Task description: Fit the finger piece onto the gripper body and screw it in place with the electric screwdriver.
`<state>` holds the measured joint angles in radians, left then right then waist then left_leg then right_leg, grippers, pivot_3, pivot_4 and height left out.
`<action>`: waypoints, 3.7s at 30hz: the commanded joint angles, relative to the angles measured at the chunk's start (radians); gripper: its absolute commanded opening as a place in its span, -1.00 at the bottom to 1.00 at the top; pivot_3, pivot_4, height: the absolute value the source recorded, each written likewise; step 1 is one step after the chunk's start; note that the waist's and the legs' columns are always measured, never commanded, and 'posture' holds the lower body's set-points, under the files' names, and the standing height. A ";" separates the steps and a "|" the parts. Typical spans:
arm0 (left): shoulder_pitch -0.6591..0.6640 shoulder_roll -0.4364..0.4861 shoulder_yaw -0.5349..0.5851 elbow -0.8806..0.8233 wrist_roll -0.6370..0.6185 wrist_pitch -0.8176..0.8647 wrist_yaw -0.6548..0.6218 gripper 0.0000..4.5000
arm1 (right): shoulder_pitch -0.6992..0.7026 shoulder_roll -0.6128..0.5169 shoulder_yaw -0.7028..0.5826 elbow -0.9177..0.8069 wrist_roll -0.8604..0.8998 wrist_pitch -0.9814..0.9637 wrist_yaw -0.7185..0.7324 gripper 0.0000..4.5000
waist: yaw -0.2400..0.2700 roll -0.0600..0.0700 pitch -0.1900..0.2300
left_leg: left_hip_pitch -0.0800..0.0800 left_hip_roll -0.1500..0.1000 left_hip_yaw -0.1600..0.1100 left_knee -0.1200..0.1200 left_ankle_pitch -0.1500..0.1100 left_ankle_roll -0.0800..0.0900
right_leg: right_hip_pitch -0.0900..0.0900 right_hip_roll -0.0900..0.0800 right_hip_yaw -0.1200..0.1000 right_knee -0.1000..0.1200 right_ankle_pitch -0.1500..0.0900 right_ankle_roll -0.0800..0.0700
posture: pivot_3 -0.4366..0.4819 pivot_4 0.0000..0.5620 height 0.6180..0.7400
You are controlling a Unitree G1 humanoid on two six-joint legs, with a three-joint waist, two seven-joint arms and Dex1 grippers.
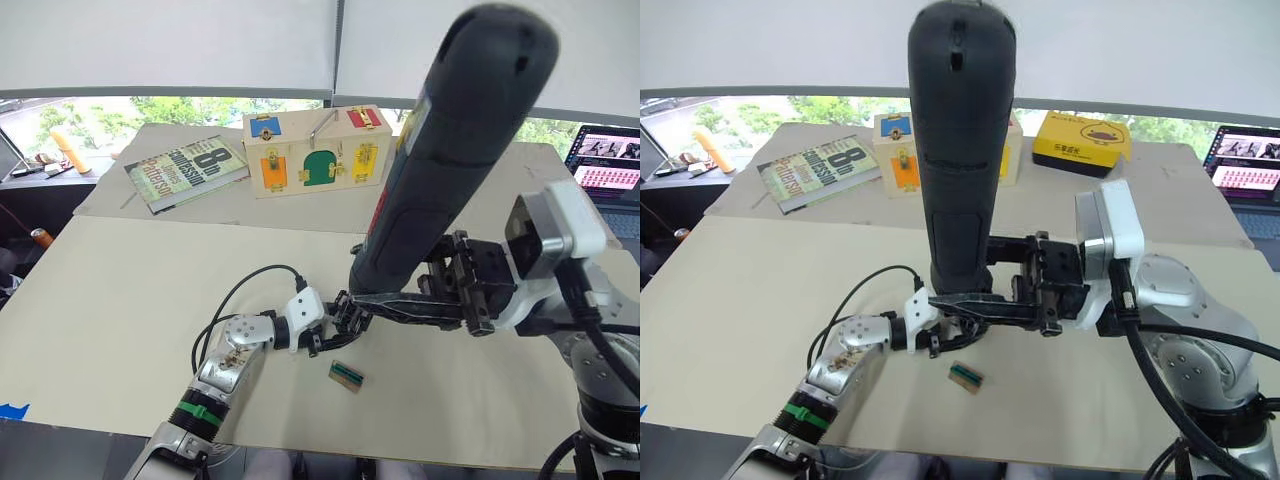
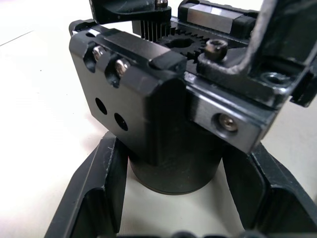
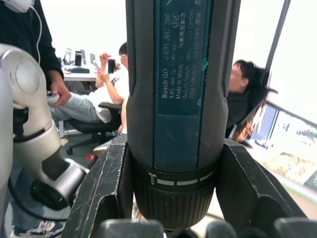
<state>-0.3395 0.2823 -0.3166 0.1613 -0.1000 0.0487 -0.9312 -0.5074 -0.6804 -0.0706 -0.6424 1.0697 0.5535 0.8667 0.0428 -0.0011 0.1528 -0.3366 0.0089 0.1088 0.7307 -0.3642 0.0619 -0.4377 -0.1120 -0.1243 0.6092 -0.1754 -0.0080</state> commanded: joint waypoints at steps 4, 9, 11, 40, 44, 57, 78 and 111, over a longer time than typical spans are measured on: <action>0.013 0.005 -0.038 0.034 0.028 0.025 -0.006 0.01 | -0.066 0.049 0.038 0.035 -0.061 -0.029 0.018 -0.16 | 0.000 0.000 0.000 | 0.000 -0.001 -0.001 0.000 0.000 0.000 | 0.000 0.000 0.000 0.000 0.000 0.000 | -0.05 -0.47 1.00; 0.014 0.008 -0.037 0.028 0.020 0.034 -0.011 0.01 | -0.065 0.081 0.081 0.050 -0.136 -0.035 0.014 -0.16 | -0.001 0.000 0.000 | 0.000 -0.001 -0.001 0.000 0.000 0.000 | 0.000 0.000 -0.001 0.000 0.000 0.000 | -0.05 -0.47 1.00; 0.014 0.012 -0.037 0.024 0.019 0.037 -0.016 0.01 | -0.059 0.085 0.092 0.054 -0.164 -0.031 0.017 -0.16 | -0.002 0.000 0.000 | 0.000 -0.001 0.000 0.000 0.000 0.000 | 0.000 0.000 -0.002 0.000 0.000 0.000 | -0.05 -0.47 1.00; 0.021 0.037 -0.041 0.012 0.005 0.079 -0.038 0.01 | -0.043 0.157 0.124 0.115 -0.332 -0.056 0.083 -0.16 | -0.011 0.000 0.000 | 0.000 -0.001 0.000 0.000 0.000 0.000 | 0.000 0.002 -0.003 -0.001 -0.001 0.001 | -0.05 -0.47 1.00; 0.024 0.040 -0.044 0.007 0.004 0.083 -0.040 0.01 | -0.040 0.165 0.130 0.117 -0.345 -0.059 0.075 -0.16 | -0.014 0.000 0.000 | 0.000 -0.001 0.000 0.000 0.000 0.000 | 0.000 0.002 -0.003 -0.001 -0.001 0.001 | -0.05 -0.47 1.00; 0.042 0.040 -0.045 -0.013 0.005 0.098 -0.023 0.01 | -0.012 0.165 0.147 0.109 -0.369 -0.057 0.083 -0.16 | -0.020 0.000 0.000 | 0.000 -0.001 0.000 0.000 0.000 0.000 | 0.000 0.002 -0.003 -0.001 -0.001 0.002 | -0.05 -0.47 1.00; 0.049 0.037 -0.049 -0.015 0.004 0.102 -0.018 0.01 | 0.016 0.179 0.147 0.122 -0.402 -0.101 0.099 -0.16 | -0.021 0.000 0.000 | 0.000 -0.001 0.000 0.000 0.000 0.000 | 0.000 0.002 -0.003 -0.001 -0.001 0.002 | -0.05 -0.47 1.00; 0.048 0.031 -0.053 -0.011 0.005 0.109 -0.015 0.01 | 0.012 0.170 0.166 0.134 -0.446 -0.096 0.109 -0.16 | -0.021 0.000 0.000 | 0.000 -0.001 0.000 0.000 0.000 0.000 | 0.000 0.002 -0.003 -0.001 -0.001 0.002 | -0.05 -0.47 1.00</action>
<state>-0.3241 0.3128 -0.3183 0.1090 -0.1183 0.1093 -0.9325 -0.4898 -0.5182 0.1124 -0.4875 0.6120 0.4882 0.9808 0.0221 -0.0009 0.1526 -0.3370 0.0076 0.1088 0.7303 -0.3641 0.0618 -0.4379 -0.1102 -0.1277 0.6086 -0.1768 -0.0058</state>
